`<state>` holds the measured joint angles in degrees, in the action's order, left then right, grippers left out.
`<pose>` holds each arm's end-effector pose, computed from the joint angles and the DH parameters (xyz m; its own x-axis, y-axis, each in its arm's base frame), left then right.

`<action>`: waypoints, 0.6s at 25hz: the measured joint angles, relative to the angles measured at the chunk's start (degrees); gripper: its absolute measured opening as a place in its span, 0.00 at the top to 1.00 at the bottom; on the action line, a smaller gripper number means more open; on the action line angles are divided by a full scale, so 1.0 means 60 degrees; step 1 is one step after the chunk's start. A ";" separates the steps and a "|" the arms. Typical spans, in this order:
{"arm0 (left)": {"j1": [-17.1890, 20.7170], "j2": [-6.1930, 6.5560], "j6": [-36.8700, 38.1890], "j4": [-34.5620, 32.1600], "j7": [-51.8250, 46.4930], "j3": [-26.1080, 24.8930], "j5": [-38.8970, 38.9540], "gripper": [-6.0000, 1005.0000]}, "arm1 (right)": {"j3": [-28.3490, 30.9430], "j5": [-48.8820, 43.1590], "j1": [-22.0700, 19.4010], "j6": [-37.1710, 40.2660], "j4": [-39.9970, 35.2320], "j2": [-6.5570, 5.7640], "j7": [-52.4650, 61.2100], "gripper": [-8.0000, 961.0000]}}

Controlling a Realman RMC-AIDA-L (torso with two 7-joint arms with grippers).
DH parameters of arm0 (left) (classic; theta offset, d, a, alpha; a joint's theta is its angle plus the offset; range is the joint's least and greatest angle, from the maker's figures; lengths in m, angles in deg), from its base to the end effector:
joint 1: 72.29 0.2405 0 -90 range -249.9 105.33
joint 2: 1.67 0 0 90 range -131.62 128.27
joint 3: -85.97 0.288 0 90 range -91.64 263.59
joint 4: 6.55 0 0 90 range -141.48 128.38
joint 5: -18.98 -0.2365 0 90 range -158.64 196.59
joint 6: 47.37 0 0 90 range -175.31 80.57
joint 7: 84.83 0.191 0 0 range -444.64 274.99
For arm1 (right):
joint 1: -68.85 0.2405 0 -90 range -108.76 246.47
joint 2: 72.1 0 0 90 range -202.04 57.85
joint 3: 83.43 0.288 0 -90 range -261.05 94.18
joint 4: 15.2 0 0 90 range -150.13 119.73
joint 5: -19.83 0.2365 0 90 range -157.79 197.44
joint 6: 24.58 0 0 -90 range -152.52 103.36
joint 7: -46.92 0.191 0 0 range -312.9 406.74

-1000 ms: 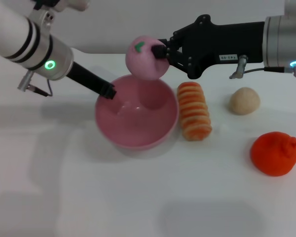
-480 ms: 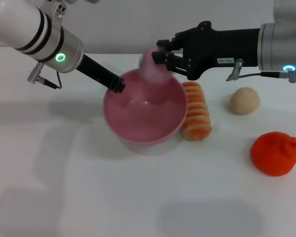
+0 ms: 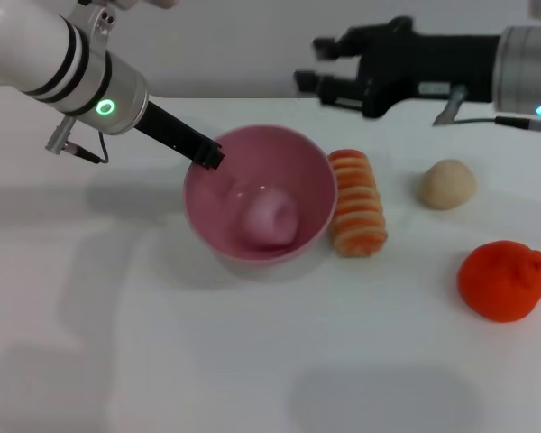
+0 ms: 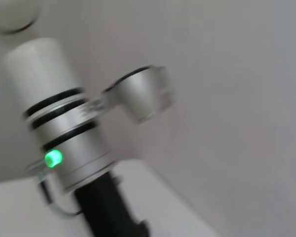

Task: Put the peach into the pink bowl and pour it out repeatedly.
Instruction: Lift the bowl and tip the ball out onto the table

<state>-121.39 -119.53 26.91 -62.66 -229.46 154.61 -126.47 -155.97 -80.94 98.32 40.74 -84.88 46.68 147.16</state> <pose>-0.1824 0.4888 -0.0639 0.7434 0.6689 0.0054 0.6022 -0.6656 -0.4408 0.1354 0.4479 -0.0332 0.8887 -0.0752 -0.4523 -0.2697 -0.8834 -0.3832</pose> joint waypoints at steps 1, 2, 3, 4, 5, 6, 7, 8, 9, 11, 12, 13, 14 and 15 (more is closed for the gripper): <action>0.0016 0.0000 -0.0084 -0.0027 0.0065 0.0056 0.0010 0.95 | 0.0066 0.0379 -0.0133 -0.0166 0.0064 0.0005 -0.0212 0.59; 0.0053 -0.0006 -0.0262 -0.0067 0.0154 0.0220 0.0018 0.95 | 0.0148 0.0843 -0.0278 -0.0322 0.0154 0.0004 -0.0500 0.57; 0.0090 -0.0018 -0.0437 -0.0103 0.0222 0.0404 0.0036 0.95 | 0.0254 0.1498 -0.0463 -0.0405 0.0341 0.0006 -0.0995 0.55; 0.0128 -0.0026 -0.0702 -0.0126 0.0260 0.0613 0.0043 0.95 | 0.0345 0.2331 -0.0627 -0.0422 0.0543 0.0004 -0.1531 0.54; 0.0188 -0.0039 -0.1074 -0.0155 0.0287 0.0943 0.0049 0.95 | 0.0448 0.3397 -0.0845 -0.0405 0.0858 0.0000 -0.2300 0.52; 0.0221 -0.0047 -0.1342 -0.0180 0.0292 0.1165 0.0050 0.95 | 0.0492 0.4311 -0.1014 -0.0312 0.1144 -0.0005 -0.2962 0.52; 0.0247 -0.0055 -0.1576 -0.0209 0.0293 0.1375 0.0051 0.95 | 0.0532 0.5212 -0.1168 -0.0213 0.1413 -0.0016 -0.3585 0.53; 0.0298 -0.0067 -0.1989 -0.0268 0.0297 0.1727 0.0052 0.95 | 0.0549 0.6068 -0.1337 -0.0047 0.1713 -0.0025 -0.4341 0.53; 0.0416 -0.0084 -0.2640 -0.0415 0.0305 0.2285 0.0057 0.95 | 0.0603 0.7307 -0.1599 0.0286 0.2272 -0.0027 -0.5503 0.53; 0.0560 -0.0092 -0.3289 -0.0577 0.0308 0.2784 0.0058 0.95 | 0.0640 0.7862 -0.1718 0.0414 0.2568 -0.0008 -0.5980 0.53; 0.0653 -0.0095 -0.3764 -0.0675 0.0300 0.3086 0.0051 0.95 | 0.0675 0.8434 -0.1795 0.0562 0.2913 0.0007 -0.6431 0.53; 0.0820 -0.0100 -0.4490 -0.0821 0.0270 0.3562 0.0030 0.95 | 0.0701 0.8966 -0.1852 0.0715 0.3283 0.0015 -0.6802 0.53; 0.0936 -0.0100 -0.5018 -0.0899 0.0248 0.3860 0.0005 0.95 | 0.0758 0.9820 -0.1906 0.1094 0.4039 0.0012 -0.7480 0.53; 0.1091 -0.0101 -0.5679 -0.0962 0.0240 0.4157 -0.0014 0.95 | 0.0758 0.9820 -0.1906 0.1094 0.4039 0.0012 -0.7480 0.53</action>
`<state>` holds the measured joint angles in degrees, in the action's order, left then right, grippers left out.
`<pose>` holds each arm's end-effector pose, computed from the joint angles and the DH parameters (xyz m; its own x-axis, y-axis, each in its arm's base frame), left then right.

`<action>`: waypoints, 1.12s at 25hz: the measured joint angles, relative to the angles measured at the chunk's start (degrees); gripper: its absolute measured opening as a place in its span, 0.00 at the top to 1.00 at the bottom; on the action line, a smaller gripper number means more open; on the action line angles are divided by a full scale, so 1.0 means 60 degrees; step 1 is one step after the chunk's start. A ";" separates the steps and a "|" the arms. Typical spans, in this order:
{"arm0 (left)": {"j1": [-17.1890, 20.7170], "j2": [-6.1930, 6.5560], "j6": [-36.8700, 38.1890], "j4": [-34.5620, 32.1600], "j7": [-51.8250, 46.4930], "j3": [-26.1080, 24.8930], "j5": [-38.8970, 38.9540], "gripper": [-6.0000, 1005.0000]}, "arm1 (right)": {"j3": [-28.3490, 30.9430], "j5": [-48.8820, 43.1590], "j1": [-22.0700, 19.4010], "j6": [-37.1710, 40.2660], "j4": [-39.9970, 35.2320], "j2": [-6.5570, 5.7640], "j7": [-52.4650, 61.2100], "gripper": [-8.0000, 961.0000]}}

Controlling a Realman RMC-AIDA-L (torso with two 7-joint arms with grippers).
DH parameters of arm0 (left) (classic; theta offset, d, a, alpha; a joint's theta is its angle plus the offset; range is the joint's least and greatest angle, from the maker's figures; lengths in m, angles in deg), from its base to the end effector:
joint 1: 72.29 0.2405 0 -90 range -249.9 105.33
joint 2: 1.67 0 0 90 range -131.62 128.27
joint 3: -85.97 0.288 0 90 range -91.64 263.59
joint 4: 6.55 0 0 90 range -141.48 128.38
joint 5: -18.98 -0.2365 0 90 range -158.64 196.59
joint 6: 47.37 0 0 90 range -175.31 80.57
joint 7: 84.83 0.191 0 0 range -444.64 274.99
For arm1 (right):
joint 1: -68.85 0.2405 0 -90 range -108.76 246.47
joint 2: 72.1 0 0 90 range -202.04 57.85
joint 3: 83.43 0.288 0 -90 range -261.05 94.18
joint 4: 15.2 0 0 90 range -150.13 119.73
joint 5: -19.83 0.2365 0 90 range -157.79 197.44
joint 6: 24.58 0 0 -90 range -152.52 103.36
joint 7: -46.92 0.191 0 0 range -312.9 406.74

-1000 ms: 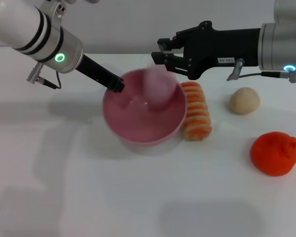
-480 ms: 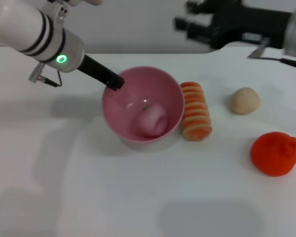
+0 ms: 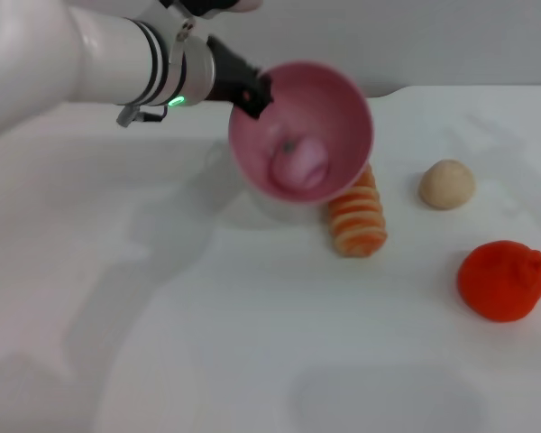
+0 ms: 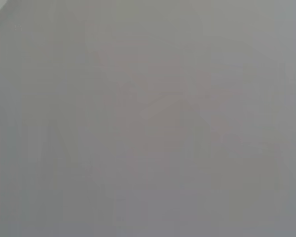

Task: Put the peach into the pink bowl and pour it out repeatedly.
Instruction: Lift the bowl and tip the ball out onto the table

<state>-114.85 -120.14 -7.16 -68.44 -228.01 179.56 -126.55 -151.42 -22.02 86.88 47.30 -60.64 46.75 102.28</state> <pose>-0.1380 0.5129 -0.1026 0.9642 0.2580 0.0616 0.2314 -0.7047 -0.6707 0.2318 0.4213 0.0498 0.4623 0.2552 -0.8492 -0.5874 -0.6293 -0.5089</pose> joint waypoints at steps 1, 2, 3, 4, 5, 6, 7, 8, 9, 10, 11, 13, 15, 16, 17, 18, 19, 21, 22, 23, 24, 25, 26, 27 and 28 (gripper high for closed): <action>0.0099 0.0000 -0.0404 -0.0032 -0.0001 0.0178 -0.0019 0.95 | 0.0072 0.0502 -0.0022 0.0285 0.0470 -0.0007 -0.0405 0.53; 0.0223 -0.0001 -0.0952 -0.0058 0.0002 0.0391 -0.0020 0.95 | 0.0167 0.0923 -0.0047 0.0588 0.0823 -0.0007 -0.0773 0.53; 0.0370 -0.0001 -0.1531 -0.0076 0.0013 0.0630 -0.0023 0.95 | 0.0271 0.1261 -0.0071 0.0842 0.1144 -0.0006 -0.1085 0.53; 0.0479 -0.0002 -0.1901 -0.0080 0.0023 0.0797 -0.0022 0.95 | 0.0387 0.1589 -0.0092 0.1132 0.1463 -0.0006 -0.1451 0.53; 0.0663 -0.0002 -0.2478 -0.0105 0.0034 0.1035 -0.0025 0.95 | 0.0498 0.1781 -0.0106 0.1297 0.1705 -0.0006 -0.1686 0.53; 0.0895 -0.0001 -0.3153 -0.0135 0.0048 0.1317 -0.0030 0.95 | 0.0629 0.1919 -0.0123 0.1428 0.1928 -0.0009 -0.1886 0.53; 0.1100 -0.0002 -0.3689 -0.0166 0.0059 0.1570 -0.0031 0.95 | 0.0800 0.1991 -0.0150 0.1481 0.2107 -0.0017 -0.2007 0.53; 0.1337 0.0000 -0.4291 -0.0222 0.0066 0.1858 -0.0036 0.95 | 0.0966 0.2029 -0.0175 0.1509 0.2252 -0.0020 -0.2087 0.53; 0.1564 -0.0001 -0.4905 -0.0279 0.0072 0.2123 -0.0037 0.95 | 0.1191 0.2049 -0.0211 0.1525 0.2399 -0.0019 -0.2133 0.53; 0.1812 -0.0002 -0.5549 -0.0333 0.0083 0.2415 -0.0037 0.95 | 0.1341 0.2052 -0.0243 0.1563 0.2477 -0.0017 -0.2148 0.53; 0.1812 -0.0002 -0.5549 -0.0333 0.0083 0.2415 -0.0037 0.95 | 0.1497 0.2060 -0.0285 0.1607 0.2552 -0.0014 -0.2156 0.53; 0.2419 0.0003 -0.7591 -0.0326 0.0243 0.3303 -0.0039 0.95 | 0.1726 0.2075 -0.0382 0.1754 0.2603 -0.0006 -0.2163 0.53; 0.2622 0.0006 -0.8437 -0.0242 0.0403 0.3674 -0.0040 0.95 | 0.1959 0.2089 -0.0472 0.1968 0.2612 0.0005 -0.2164 0.53; 0.2753 0.0001 -0.8996 -0.0119 0.0562 0.3890 -0.0037 0.95 | 0.2049 0.2097 -0.0496 0.2064 0.2617 0.0010 -0.2162 0.53; 0.2841 -0.0005 -0.9416 -0.0031 0.0678 0.4051 -0.0033 0.95 | 0.2112 0.2107 -0.0510 0.2191 0.2623 0.0015 -0.2161 0.53; 0.2942 -0.0009 -1.0005 0.0096 0.0776 0.4247 -0.0028 0.95 | 0.2128 0.2114 -0.0517 0.2279 0.2625 0.0017 -0.2150 0.53; 0.3014 -0.0010 -1.0532 0.0233 0.0828 0.4440 -0.0023 0.95 | 0.2139 0.2120 -0.0522 0.2354 0.2628 0.0018 -0.2139 0.53; 0.3097 -0.0009 -1.1282 0.0429 0.0845 0.4714 -0.0023 0.95 | 0.2143 0.2130 -0.0495 0.2473 0.2635 0.0020 -0.2141 0.53; 0.3137 -0.0005 -1.1766 0.0561 0.0862 0.4868 -0.0024 0.95 | 0.2144 0.2133 -0.0467 0.2506 0.2641 0.0021 -0.2143 0.53; 0.3158 -0.0006 -1.2092 0.0658 0.0895 0.4995 -0.0027 0.95 | 0.2139 0.2136 -0.0437 0.2512 0.2645 0.0021 -0.2145 0.53; 0.3175 -0.0006 -1.2385 0.0744 0.0968 0.5114 -0.0024 0.95 | 0.2125 0.2138 -0.0405 0.2516 0.2649 0.0023 -0.2146 0.53; 0.3185 -0.0009 -1.2552 0.0795 0.1032 0.5187 -0.0017 0.95 | 0.2100 0.2139 -0.0378 0.2519 0.2653 0.0023 -0.2145 0.53; 0.3185 -0.0011 -1.2592 0.0811 0.1094 0.5216 0.0000 0.95 | 0.2077 0.2140 -0.0344 0.2521 0.2654 0.0025 -0.2145 0.53; 0.3187 -0.0012 -1.2626 0.0825 0.1137 0.5236 0.0012 0.95 | 0.2061 0.2141 -0.0320 0.2523 0.2656 0.0026 -0.2144 0.53; 0.3187 -0.0015 -1.2694 0.0840 0.1170 0.5258 0.0014 0.95 | 0.2052 0.2141 -0.0296 0.2523 0.2667 0.0026 -0.2145 0.53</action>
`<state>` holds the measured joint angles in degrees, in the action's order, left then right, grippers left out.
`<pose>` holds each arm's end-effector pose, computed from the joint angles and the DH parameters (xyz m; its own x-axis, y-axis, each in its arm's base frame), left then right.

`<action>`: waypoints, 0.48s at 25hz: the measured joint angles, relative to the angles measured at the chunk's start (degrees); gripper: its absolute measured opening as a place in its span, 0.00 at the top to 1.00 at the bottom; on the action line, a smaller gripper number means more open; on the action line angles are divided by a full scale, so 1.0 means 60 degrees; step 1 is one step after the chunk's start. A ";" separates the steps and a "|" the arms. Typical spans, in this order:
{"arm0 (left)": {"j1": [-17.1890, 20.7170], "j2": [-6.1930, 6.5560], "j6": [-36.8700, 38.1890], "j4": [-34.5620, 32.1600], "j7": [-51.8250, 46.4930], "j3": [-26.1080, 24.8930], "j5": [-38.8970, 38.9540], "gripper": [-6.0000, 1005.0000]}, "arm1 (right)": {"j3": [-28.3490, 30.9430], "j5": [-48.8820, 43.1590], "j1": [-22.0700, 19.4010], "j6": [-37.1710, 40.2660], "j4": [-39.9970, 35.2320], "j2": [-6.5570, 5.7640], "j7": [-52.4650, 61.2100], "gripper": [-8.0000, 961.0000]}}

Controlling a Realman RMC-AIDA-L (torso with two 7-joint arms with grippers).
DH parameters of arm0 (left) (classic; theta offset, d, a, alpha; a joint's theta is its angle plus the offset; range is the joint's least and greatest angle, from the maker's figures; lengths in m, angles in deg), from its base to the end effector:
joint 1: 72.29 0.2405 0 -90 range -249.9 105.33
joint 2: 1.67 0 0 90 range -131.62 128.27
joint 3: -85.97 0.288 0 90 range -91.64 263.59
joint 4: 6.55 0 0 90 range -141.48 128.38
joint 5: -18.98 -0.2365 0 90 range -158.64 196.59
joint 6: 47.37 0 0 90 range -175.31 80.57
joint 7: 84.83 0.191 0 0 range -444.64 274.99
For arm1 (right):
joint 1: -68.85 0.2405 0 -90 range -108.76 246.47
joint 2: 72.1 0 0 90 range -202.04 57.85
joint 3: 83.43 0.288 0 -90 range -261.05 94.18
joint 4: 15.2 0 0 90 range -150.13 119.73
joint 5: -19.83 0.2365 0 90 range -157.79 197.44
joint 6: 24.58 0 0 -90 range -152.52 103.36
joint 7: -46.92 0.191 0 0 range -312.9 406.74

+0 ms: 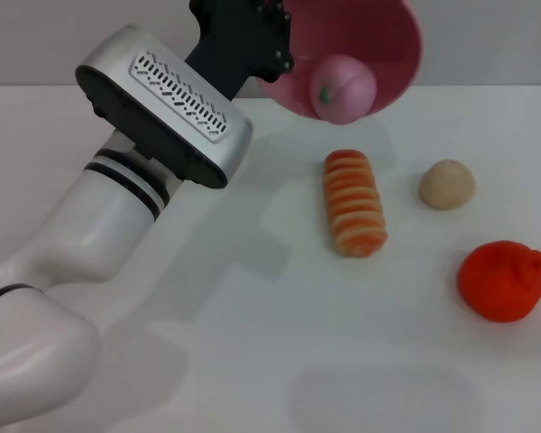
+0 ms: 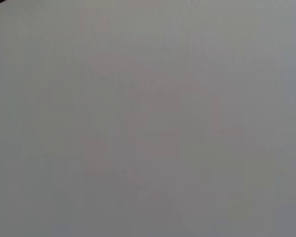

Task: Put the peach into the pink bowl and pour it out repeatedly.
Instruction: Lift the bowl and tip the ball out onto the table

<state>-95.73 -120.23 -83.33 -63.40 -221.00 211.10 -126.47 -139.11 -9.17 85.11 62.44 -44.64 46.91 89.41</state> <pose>-0.1320 0.4340 -0.1078 0.8783 -0.4211 0.2264 0.0839 -0.3305 -0.9401 0.3113 0.3743 0.1011 0.3785 0.4874 -0.7869 -0.7366 -0.3561 -0.5749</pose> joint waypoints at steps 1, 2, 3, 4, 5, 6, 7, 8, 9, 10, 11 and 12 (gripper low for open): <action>0.0000 -0.0004 -0.0055 0.0007 0.0011 0.0020 -0.0006 0.95 | -0.0010 0.0002 0.0021 0.0001 0.0024 0.0000 0.0000 0.53; 0.0000 -0.0004 -0.0055 0.0007 0.0011 0.0020 -0.0006 0.95 | -0.0016 0.0004 0.0033 0.0002 0.0057 0.0000 0.0001 0.53; 0.0000 -0.0010 -0.0205 0.0032 0.0030 0.0060 -0.0020 0.95 | -0.0021 0.0005 0.0042 0.0004 0.0089 0.0000 0.0001 0.53; 0.0000 -0.0010 -0.0205 0.0032 0.0030 0.0060 -0.0020 0.95 | -0.0023 0.0006 0.0052 0.0005 0.0121 0.0000 0.0000 0.53; 0.0005 -0.0015 -0.0385 0.0078 0.0042 0.0103 -0.0019 0.95 | -0.0023 0.0007 0.0067 0.0005 0.0153 0.0000 -0.0009 0.53; 0.0010 -0.0015 -0.0632 0.0149 0.0044 0.0150 0.0014 0.95 | -0.0023 0.0008 0.0070 0.0006 0.0174 0.0000 -0.0012 0.53; 0.0010 -0.0015 -0.0698 0.0162 0.0046 0.0175 0.0025 0.95 | -0.0023 0.0009 0.0074 0.0007 0.0194 -0.0001 -0.0016 0.53; 0.0006 -0.0016 -0.0733 0.0169 0.0046 0.0189 0.0029 0.95 | -0.0019 0.0011 0.0074 0.0008 0.0199 -0.0005 -0.0018 0.53; 0.0006 -0.0016 -0.0733 0.0169 0.0046 0.0189 0.0029 0.95 | -0.0017 0.0012 0.0074 0.0008 0.0202 -0.0006 -0.0022 0.53; -0.0041 -0.0014 -0.0743 0.0179 0.0048 0.0194 0.0030 0.95 | -0.0013 0.0014 0.0074 0.0010 0.0205 -0.0007 -0.0028 0.53; -0.0050 -0.0014 -0.0743 0.0182 0.0049 0.0194 0.0029 0.95 | -0.0012 0.0014 0.0074 0.0010 0.0205 -0.0009 -0.0030 0.53; -0.0061 -0.0013 -0.0743 0.0188 0.0049 0.0195 0.0028 0.95 | -0.0011 0.0014 0.0074 0.0012 0.0205 -0.0009 -0.0032 0.53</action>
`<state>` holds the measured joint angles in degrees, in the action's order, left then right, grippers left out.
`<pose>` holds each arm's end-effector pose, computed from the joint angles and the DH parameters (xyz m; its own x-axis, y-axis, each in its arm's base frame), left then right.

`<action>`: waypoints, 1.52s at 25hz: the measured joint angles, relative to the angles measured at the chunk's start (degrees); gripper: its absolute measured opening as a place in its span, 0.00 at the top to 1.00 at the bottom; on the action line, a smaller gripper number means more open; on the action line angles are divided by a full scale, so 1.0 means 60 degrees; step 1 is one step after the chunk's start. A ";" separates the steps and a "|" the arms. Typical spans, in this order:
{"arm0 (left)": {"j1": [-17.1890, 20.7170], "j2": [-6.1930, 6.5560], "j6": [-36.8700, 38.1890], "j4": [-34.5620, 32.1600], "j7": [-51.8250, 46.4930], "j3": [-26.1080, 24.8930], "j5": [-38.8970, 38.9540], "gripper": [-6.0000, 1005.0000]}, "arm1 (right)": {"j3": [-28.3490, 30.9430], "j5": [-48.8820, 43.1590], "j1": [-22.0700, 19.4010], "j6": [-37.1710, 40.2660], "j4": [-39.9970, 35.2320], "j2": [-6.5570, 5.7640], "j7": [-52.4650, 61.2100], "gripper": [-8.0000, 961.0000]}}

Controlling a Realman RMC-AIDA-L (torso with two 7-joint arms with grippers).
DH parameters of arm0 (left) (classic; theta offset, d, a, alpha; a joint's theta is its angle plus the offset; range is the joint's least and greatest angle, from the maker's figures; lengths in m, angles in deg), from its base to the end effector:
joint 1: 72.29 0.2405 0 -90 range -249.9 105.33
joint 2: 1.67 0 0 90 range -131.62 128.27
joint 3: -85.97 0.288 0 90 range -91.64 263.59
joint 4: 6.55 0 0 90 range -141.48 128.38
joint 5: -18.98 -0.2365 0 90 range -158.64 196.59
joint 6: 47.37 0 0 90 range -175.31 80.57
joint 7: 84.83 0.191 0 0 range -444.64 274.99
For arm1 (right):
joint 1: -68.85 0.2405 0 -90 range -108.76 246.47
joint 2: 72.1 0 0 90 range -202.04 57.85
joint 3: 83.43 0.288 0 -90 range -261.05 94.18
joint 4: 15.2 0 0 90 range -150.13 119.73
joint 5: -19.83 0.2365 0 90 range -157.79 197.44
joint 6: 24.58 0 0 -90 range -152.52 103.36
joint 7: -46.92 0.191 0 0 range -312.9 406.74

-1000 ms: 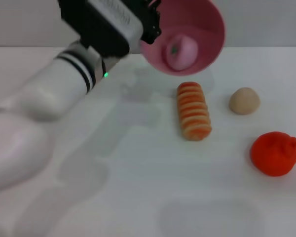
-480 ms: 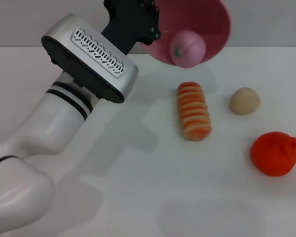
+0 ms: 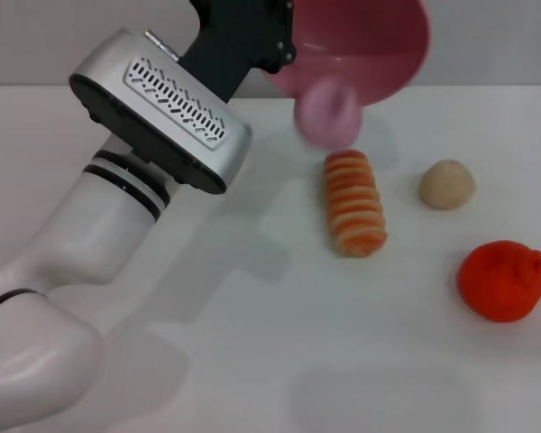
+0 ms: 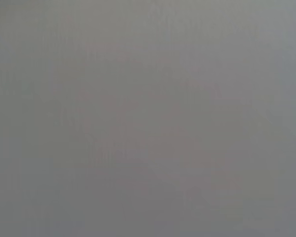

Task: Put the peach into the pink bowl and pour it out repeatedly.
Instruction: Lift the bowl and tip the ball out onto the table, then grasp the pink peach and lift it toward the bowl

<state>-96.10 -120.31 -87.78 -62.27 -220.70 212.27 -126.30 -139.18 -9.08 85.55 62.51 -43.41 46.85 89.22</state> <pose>-0.1264 0.4299 -0.1042 0.8552 -0.4653 0.2282 0.0893 -0.3014 -0.9493 0.3130 0.3755 0.0974 0.3771 0.4776 -0.7936 -0.7427 -0.3560 -0.5672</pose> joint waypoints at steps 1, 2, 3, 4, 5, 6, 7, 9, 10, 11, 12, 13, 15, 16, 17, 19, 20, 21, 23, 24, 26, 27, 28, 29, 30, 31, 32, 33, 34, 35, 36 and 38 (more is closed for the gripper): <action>-0.0010 -0.0001 0.0000 0.0009 0.0000 0.0000 0.0000 0.95 | 0.0001 0.0000 0.0000 0.0001 0.0000 -0.0001 -0.0002 0.53; -0.0023 -0.0002 0.0000 0.0017 0.0000 0.0000 0.0000 0.95 | 0.0003 0.0000 0.0000 0.0002 0.0000 -0.0002 -0.0003 0.53; -0.0032 -0.0003 0.0001 0.0024 0.0000 0.0000 0.0001 0.95 | 0.0004 0.0001 0.0000 0.0002 0.0000 -0.0004 -0.0004 0.53; -0.0047 -0.0003 0.0015 0.0030 0.0000 -0.0002 0.0003 0.95 | 0.0005 0.0001 0.0000 0.0001 0.0001 -0.0005 -0.0005 0.53; -0.0047 -0.0003 0.0015 0.0030 0.0000 -0.0002 0.0003 0.95 | 0.0005 0.0001 0.0000 -0.0003 0.0003 -0.0005 -0.0005 0.53; -0.0055 -0.0003 0.0039 0.0034 -0.0011 -0.0017 0.0002 0.95 | 0.0005 0.0001 0.0000 -0.0003 0.0003 -0.0005 -0.0005 0.53; -0.0061 -0.0004 0.0068 0.0037 -0.0037 -0.0040 0.0005 0.95 | 0.0005 0.0001 0.0000 -0.0013 0.0009 -0.0006 -0.0007 0.53; -0.0107 -0.0003 0.0354 0.0003 -0.0131 -0.0239 0.0062 0.95 | 0.0005 -0.0001 0.0000 -0.0052 0.0032 -0.0015 -0.0008 0.53; -0.0107 -0.0003 0.0354 0.0003 -0.0131 -0.0239 0.0062 0.95 | 0.0005 -0.0017 0.0000 -0.0067 0.0039 -0.0020 -0.0009 0.53; -0.0148 -0.0003 0.0575 -0.0057 -0.0144 -0.0366 0.0177 0.95 | 0.0005 -0.0030 0.0002 -0.0071 0.0050 -0.0020 -0.0010 0.53; -0.0185 -0.0002 0.0797 -0.0128 -0.0147 -0.0494 0.0318 0.95 | 0.0006 -0.0052 0.0009 -0.0074 0.0070 -0.0022 -0.0010 0.53; -0.0249 0.0000 0.1176 -0.0245 -0.0149 -0.0665 0.0554 0.95 | 0.0003 -0.0078 0.0025 -0.0074 0.0102 -0.0024 -0.0009 0.53; -0.0402 0.0015 0.2180 -0.0517 -0.0151 -0.1161 0.1060 0.95 | -0.0004 -0.0159 0.0051 -0.0074 0.0158 -0.0037 -0.0006 0.53; -0.0533 0.0016 0.3053 -0.0674 -0.0151 -0.1575 0.1337 0.95 | -0.0006 -0.0244 0.0062 -0.0074 0.0171 -0.0044 0.0006 0.53; -0.0680 0.0018 0.3883 -0.0813 -0.0152 -0.1991 0.1584 0.95 | -0.0007 -0.0389 0.0073 -0.0074 0.0175 -0.0048 0.0020 0.53; -0.1122 0.0024 0.5746 -0.0924 -0.0155 -0.3054 0.1994 0.95 | -0.0007 -0.0857 0.0115 -0.0072 0.0154 -0.0052 0.0054 0.53; -0.1414 0.0036 0.6816 -0.0907 -0.0162 -0.3716 0.2188 0.95 | -0.0010 -0.1174 0.0149 -0.0077 0.0124 -0.0060 0.0103 0.53; -0.1787 0.0046 0.7933 -0.0747 -0.0196 -0.4494 0.2351 0.95 | -0.0010 -0.1537 0.0197 -0.0083 0.0063 -0.0072 0.0220 0.53; -0.2608 0.0089 1.0068 -0.0268 -0.0252 -0.5968 0.2471 0.95 | -0.0003 -0.2295 0.0294 -0.0152 -0.0137 -0.0090 0.0595 0.53; -0.3074 0.0110 1.1155 0.0062 -0.0262 -0.6741 0.2448 0.95 | 0.0000 -0.2731 0.0339 -0.0242 -0.0301 -0.0098 0.0871 0.53; -0.3868 0.0152 1.2962 0.0664 -0.0243 -0.8169 0.2070 0.95 | 0.0001 -0.3743 0.0420 -0.0553 -0.0822 -0.0108 0.1593 0.53; -0.4180 0.0165 1.3751 0.0886 -0.0244 -0.8842 0.1710 0.95 | -0.0002 -0.4257 0.0460 -0.0711 -0.1097 -0.0111 0.2013 0.53; -0.4340 0.0168 1.4193 0.0924 -0.0286 -0.9198 0.1346 0.95 | -0.0007 -0.4787 0.0514 -0.0828 -0.1368 -0.0111 0.2425 0.53; -0.4449 0.0183 1.4536 0.0924 -0.0395 -0.9442 0.0987 0.95 | -0.0004 -0.5412 0.0574 -0.0921 -0.1671 -0.0113 0.2897 0.53; -0.4530 0.0210 1.4835 0.0885 -0.0541 -0.9619 0.0668 0.95 | -0.0007 -0.6151 0.0649 -0.0976 -0.2029 -0.0112 0.3459 0.53; -0.4585 0.0244 1.5071 0.0851 -0.0681 -0.9775 0.0457 0.95 | -0.0012 -0.6662 0.0698 -0.0977 -0.2383 -0.0111 0.3880 0.53; -0.4640 0.0298 1.5362 0.0795 -0.0827 -1.0000 0.0235 0.95 | -0.0023 -0.7232 0.0739 -0.0967 -0.2751 -0.0109 0.4337 0.53; -0.4686 0.0362 1.5659 0.0727 -0.0948 -1.0263 0.0006 0.95 | -0.0071 -0.7920 0.0780 -0.0926 -0.3234 -0.0101 0.4860 0.53; -0.4705 0.0389 1.5913 0.0670 -0.1006 -1.0447 -0.0168 0.95 | -0.0175 -0.8595 0.0830 -0.0884 -0.3741 -0.0092 0.5445 0.53; -0.4709 0.0412 1.6096 0.0621 -0.1044 -1.0580 -0.0294 0.95 | -0.0299 -0.9260 0.0890 -0.0842 -0.4248 -0.0086 0.6052 0.53; -0.4705 0.0443 1.6367 0.0562 -0.1102 -1.0724 -0.0484 0.95 | -0.0468 -0.9954 0.0945 -0.0772 -0.4726 -0.0086 0.6751 0.53; -0.4656 0.0498 1.6668 0.0496 -0.1249 -1.0832 -0.0730 0.95 | -0.0748 -1.1162 0.1089 -0.0519 -0.5681 -0.0087 0.7967 0.53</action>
<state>-124.03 -117.32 12.22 -59.29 -228.20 147.28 -130.68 -143.67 -76.06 92.09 59.40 -77.49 46.33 137.02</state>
